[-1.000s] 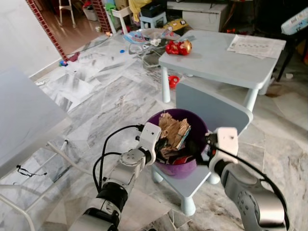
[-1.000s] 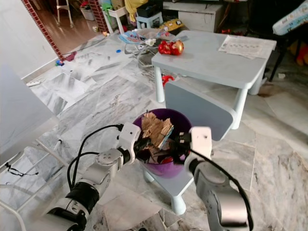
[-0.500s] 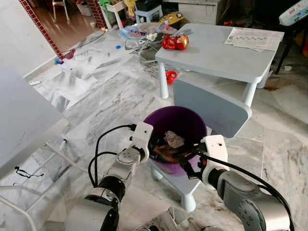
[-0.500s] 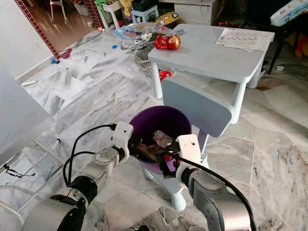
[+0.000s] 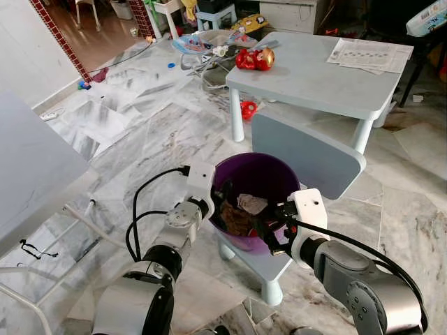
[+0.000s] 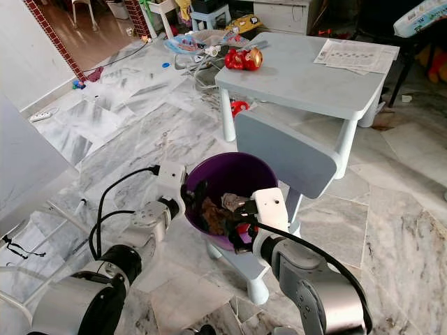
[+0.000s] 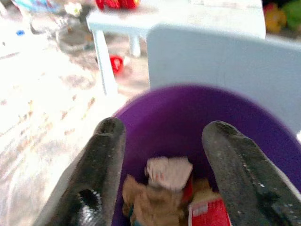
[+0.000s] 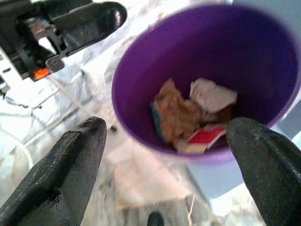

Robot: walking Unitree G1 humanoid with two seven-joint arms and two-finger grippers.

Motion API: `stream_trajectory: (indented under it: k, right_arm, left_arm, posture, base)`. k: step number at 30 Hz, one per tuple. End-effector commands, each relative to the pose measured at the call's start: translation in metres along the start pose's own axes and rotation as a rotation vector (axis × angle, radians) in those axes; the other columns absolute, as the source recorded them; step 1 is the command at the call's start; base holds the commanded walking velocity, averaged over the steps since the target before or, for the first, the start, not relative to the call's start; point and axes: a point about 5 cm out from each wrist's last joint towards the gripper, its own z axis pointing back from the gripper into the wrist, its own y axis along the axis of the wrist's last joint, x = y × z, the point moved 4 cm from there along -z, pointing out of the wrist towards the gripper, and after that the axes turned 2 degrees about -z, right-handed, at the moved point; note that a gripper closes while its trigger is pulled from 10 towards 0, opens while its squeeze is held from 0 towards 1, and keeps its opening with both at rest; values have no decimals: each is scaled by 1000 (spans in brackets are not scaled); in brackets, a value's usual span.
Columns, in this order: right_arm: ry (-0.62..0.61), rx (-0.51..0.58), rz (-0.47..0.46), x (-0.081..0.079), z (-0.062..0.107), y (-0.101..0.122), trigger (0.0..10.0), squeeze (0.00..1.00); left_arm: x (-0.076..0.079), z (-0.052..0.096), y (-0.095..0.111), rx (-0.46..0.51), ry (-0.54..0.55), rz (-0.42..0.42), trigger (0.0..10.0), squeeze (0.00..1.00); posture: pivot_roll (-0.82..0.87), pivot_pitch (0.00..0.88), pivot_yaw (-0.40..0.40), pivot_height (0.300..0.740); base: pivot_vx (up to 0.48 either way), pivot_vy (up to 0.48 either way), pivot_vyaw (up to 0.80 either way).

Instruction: Picking trash to rubbish bin

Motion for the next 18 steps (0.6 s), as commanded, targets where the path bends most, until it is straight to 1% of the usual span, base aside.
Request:
stream_trajectory:
  k: [1,3,4,7,8,9,10,13,14,15,18]
  right_arm:
    - [-10,98,24,-1,-2,19,10000,0]
    - [-24,153,26,2,-3,29,10000,0]
    - [-44,204,33,6,-4,37,10000,0]
    - [-62,252,50,9,-4,44,10000,0]
    - [-70,278,45,11,-5,47,10000,0]
    - [-70,278,45,11,-5,47,10000,0]
    - [-86,328,94,13,-4,54,10000,0]
    - [-109,393,110,16,-5,61,10000,0]
    - [-127,430,137,19,-5,67,10000,0]
    - [-130,442,146,19,-6,68,10000,0]
    - [-121,471,136,19,-8,74,10000,0]
  left_arm:
    - [-15,0,19,91,47,-7,10000,1000]
    - [-18,0,30,145,59,-3,10000,1000]
    - [-23,2,41,203,74,-13,10000,1000]
    - [-29,4,54,269,104,-28,10000,1000]
    - [-35,7,62,316,132,-39,10000,1000]
    - [-35,7,62,316,132,-39,10000,1000]
    - [-41,11,70,362,160,-57,10000,1000]
    - [-49,19,80,431,205,-78,10000,1000]
    - [-54,25,84,461,230,-83,10000,1000]
    - [-55,26,84,468,235,-84,10000,1000]
    - [-60,36,90,512,271,-95,10000,1000]
  posture:
    - [-195,111,170,740]
    - [-191,108,168,740]
    - [-183,103,166,740]
    - [-174,100,164,740]
    - [-164,93,162,740]
    - [-164,93,162,740]
    - [-152,88,160,740]
    - [-140,82,157,740]
    - [-133,79,154,740]
    - [-133,79,154,740]
    - [-118,73,146,740]
  base:
    - [0,0,0]
    - [0,0,0]
    - [0,0,0]
    - [0,0,0]
    - [0,0,0]
    - [0,0,0]
    - [0,0,0]
    - [0,0,0]
    - [0,0,0]
    - [0,0,0]
    - [0,0,0]
